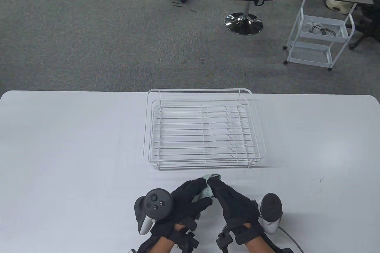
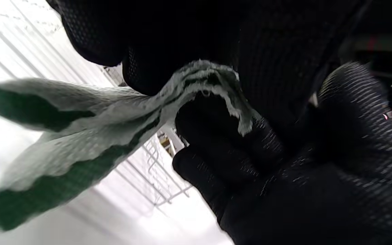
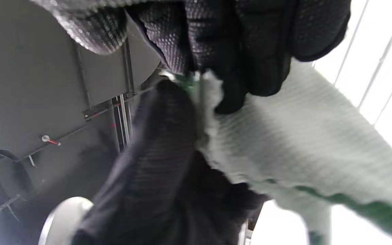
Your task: Drape fish scale cleaning cloth over dish rack edge
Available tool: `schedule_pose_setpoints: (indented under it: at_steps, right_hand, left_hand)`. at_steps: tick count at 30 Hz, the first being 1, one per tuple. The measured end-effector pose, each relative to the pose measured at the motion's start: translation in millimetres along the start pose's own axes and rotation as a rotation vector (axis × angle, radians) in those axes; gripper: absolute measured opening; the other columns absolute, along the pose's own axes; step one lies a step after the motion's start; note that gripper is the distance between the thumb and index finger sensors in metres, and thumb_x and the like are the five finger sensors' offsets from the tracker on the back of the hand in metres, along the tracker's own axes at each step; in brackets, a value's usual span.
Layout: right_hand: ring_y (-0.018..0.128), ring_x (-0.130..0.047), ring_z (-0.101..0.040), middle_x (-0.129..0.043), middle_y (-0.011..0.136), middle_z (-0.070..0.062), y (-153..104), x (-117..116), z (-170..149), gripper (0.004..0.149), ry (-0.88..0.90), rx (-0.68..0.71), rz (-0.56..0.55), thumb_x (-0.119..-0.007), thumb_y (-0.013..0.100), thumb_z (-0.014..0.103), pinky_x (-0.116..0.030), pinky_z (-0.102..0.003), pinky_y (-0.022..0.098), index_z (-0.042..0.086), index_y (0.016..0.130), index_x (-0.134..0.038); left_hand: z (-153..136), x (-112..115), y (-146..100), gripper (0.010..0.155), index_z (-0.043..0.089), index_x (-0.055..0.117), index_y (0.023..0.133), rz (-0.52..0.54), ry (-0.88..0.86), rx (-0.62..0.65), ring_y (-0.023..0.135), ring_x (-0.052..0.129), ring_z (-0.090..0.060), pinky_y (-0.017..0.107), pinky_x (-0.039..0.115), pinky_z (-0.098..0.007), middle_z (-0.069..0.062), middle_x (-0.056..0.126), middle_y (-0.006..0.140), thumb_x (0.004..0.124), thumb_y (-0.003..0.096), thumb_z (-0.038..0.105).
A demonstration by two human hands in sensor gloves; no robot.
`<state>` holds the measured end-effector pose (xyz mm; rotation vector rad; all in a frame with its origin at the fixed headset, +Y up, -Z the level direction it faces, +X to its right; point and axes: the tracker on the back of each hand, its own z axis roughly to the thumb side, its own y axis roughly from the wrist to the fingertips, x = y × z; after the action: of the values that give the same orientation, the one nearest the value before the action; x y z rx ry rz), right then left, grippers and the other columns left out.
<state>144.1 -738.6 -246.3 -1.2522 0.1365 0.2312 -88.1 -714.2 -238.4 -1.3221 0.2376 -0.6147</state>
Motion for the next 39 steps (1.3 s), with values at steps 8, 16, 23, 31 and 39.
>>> schedule_pose_setpoints:
  at_steps: [8, 16, 23, 31, 39]
  right_hand:
    - [0.081, -0.086, -0.046, -0.092, 0.081, -0.018, 0.6, -2.9, 9.4, 0.051, -0.112, 0.087, 0.048, -0.071, 0.061, 0.045, -0.069, -0.062, 0.062, 0.013, 0.100, -0.074]
    - [0.084, -0.082, -0.048, -0.083, 0.089, -0.019, -2.6, -6.2, 8.1, 0.081, 0.038, -0.023, -0.005, -0.084, 0.053, 0.053, -0.068, -0.063, 0.063, 0.007, 0.110, -0.049]
    - [0.085, -0.082, -0.046, -0.077, 0.091, -0.017, -3.1, -9.0, 19.7, 0.073, -0.085, 0.034, -0.014, -0.094, 0.049, 0.037, -0.071, -0.061, 0.063, 0.010, 0.107, -0.058]
    - [0.069, -0.098, -0.039, -0.094, 0.074, -0.013, 2.7, 21.4, 18.9, 0.035, -0.242, 0.087, -0.135, -0.084, 0.055, 0.024, -0.080, -0.059, 0.055, 0.019, 0.090, -0.084]
    - [0.067, -0.099, -0.040, -0.100, 0.063, -0.008, -0.3, 41.4, 29.4, 0.035, -0.625, 0.161, -0.289, -0.080, 0.058, 0.031, -0.079, -0.060, 0.055, 0.016, 0.089, -0.085]
  left_hand:
    - [-16.6, -6.7, -1.9, 0.046, 0.018, 0.093, 0.089, 0.069, -0.223, -0.045, 0.079, 0.100, -0.034, 0.058, 0.083, -0.055, -0.007, 0.097, 0.084, 0.093, 0.0486, 0.041]
    - [-14.8, -3.4, -9.9, 0.045, 0.019, 0.092, 0.089, 0.134, -0.373, -0.011, 0.078, 0.100, -0.033, 0.058, 0.082, -0.054, -0.008, 0.095, 0.085, 0.087, 0.0513, 0.043]
    - [-1.1, -0.3, -15.5, 0.045, 0.019, 0.090, 0.090, 0.202, -0.292, 0.065, 0.078, 0.100, -0.032, 0.058, 0.082, -0.053, -0.007, 0.094, 0.086, 0.086, 0.0513, 0.042]
    - [-6.6, -18.6, -12.8, 0.044, 0.018, 0.090, 0.089, 0.201, -0.285, 0.066, 0.069, 0.100, -0.029, 0.056, 0.081, -0.053, -0.007, 0.095, 0.078, 0.083, 0.0508, 0.040]
    - [-21.2, -61.3, -21.6, 0.044, 0.020, 0.090, 0.089, 0.433, -0.056, 0.073, 0.065, 0.099, -0.027, 0.056, 0.080, -0.053, -0.007, 0.094, 0.074, 0.083, 0.0489, 0.038]
